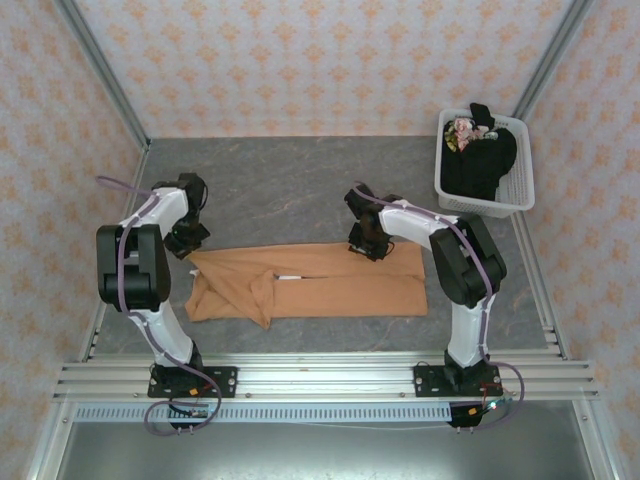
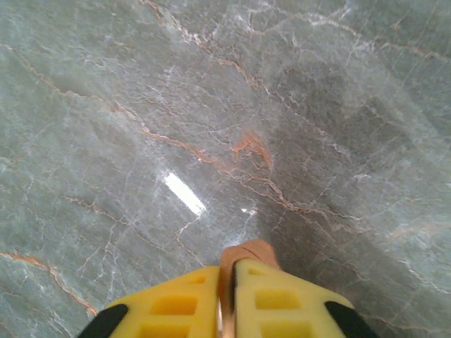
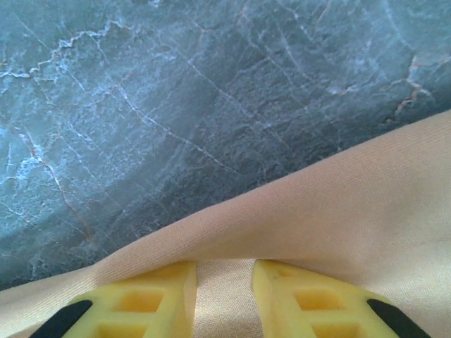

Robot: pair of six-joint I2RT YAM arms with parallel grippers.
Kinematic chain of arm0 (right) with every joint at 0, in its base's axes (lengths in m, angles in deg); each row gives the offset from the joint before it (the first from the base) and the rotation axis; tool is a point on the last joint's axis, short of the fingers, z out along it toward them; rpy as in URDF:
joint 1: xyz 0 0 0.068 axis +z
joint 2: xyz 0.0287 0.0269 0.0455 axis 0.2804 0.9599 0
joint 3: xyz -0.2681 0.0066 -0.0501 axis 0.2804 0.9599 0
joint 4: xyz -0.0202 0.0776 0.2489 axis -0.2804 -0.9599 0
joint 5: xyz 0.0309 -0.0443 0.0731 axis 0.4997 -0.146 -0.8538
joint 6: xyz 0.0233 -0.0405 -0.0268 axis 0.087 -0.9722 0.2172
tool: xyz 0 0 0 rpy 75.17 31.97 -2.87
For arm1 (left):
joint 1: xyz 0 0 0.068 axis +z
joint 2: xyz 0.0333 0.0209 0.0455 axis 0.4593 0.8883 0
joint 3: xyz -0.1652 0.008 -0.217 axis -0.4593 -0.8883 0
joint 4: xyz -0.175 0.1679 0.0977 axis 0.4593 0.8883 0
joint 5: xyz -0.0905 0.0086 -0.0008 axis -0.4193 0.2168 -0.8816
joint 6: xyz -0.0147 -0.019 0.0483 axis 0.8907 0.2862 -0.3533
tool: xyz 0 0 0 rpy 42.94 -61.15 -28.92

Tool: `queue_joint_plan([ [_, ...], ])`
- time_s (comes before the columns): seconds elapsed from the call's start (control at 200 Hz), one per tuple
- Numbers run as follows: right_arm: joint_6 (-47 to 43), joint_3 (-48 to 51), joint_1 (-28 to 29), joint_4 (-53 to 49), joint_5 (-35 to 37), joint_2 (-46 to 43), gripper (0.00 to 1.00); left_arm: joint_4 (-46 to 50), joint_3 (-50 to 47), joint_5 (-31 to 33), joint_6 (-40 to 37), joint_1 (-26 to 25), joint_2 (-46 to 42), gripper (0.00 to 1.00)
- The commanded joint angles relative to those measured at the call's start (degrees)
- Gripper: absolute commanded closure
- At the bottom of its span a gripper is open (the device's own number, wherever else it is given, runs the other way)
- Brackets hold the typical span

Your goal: Fold and stack the t-shirts

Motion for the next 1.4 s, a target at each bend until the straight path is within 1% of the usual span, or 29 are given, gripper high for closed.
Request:
queue_joint_plan([
  [0.0, 0.3, 1.6, -0.3, -6.5, 4.6, 3.4, 0.71, -0.6, -1.4, 2.1, 2.0, 1.3, -5.6, 0.75],
  [0.025, 0.3, 1.6, -0.3, -6.5, 4.6, 3.4, 0.71, -1.1, -1.9, 1.2, 2.3, 1.2, -6.4, 0.73],
  [0.065, 0.3, 1.5, -0.3, -6.5, 4.7, 3.2, 0.71, -2.3, -2.7, -0.3, 2.5, 1.3, -7.5, 0.66],
  [0.135, 0.1, 1.4, -0.3, -6.5, 4.6, 3.1, 0.71, -5.0, -4.5, -3.0, 2.6, 1.4, -8.8, 0.5],
  [0.275, -0.4, 0.8, -0.3, -6.8, 4.6, 2.5, 0.71, -9.2, -6.2, -8.9, 1.8, 1.5, -7.9, 0.43],
  [0.355, -0.8, 0.4, -0.3, -7.2, 5.1, 1.3, 0.71, -11.0, -6.7, -12.4, 2.0, 1.5, -6.9, 0.42],
  [0.46, -1.7, -0.2, -0.3, -7.6, 5.9, -0.9, 0.7, -12.2, -6.8, -15.4, 2.1, 1.3, -5.0, 0.44],
  [0.726, -4.6, -1.0, -0.6, -10.7, 8.9, -6.9, 0.66, -14.6, -6.3, -16.9, 0.9, 0.9, -1.4, 0.5],
  [0.846, -5.1, 2.2, -1.9, -11.2, 10.0, -9.9, 0.65, -15.9, -6.2, -17.3, 1.2, 0.2, -1.7, 0.49],
  [0.956, -5.0, 7.4, -5.3, -10.0, 10.5, -13.5, 0.65, -17.5, -6.8, -18.1, 1.3, -0.6, -2.8, 0.48],
  [1.061, -5.8, 11.3, -9.2, -9.1, 10.4, -16.4, 0.65, -17.7, -6.7, -19.1, 1.0, -1.6, -2.5, 0.52],
  [1.116, -6.0, 12.6, -10.8, -9.2, 10.4, -17.1, 0.65, -17.5, -6.5, -19.0, 0.9, -1.9, -2.0, 0.56],
  [1.146, -6.1, 13.5, -11.7, -8.9, 10.3, -17.5, 0.65, -17.4, -6.6, -18.9, 0.8, -2.0, -1.8, 0.6],
  [1.266, -5.6, 16.5, -14.1, -8.5, 10.7, -17.4, 0.65, -16.9, -5.8, -17.7, 0.4, -2.0, -1.1, 0.84],
  [1.396, -5.4, 18.4, -15.2, -8.3, 13.1, -15.8, 0.66, -15.0, -3.0, -16.2, -1.1, -2.0, -0.4, 0.97],
])
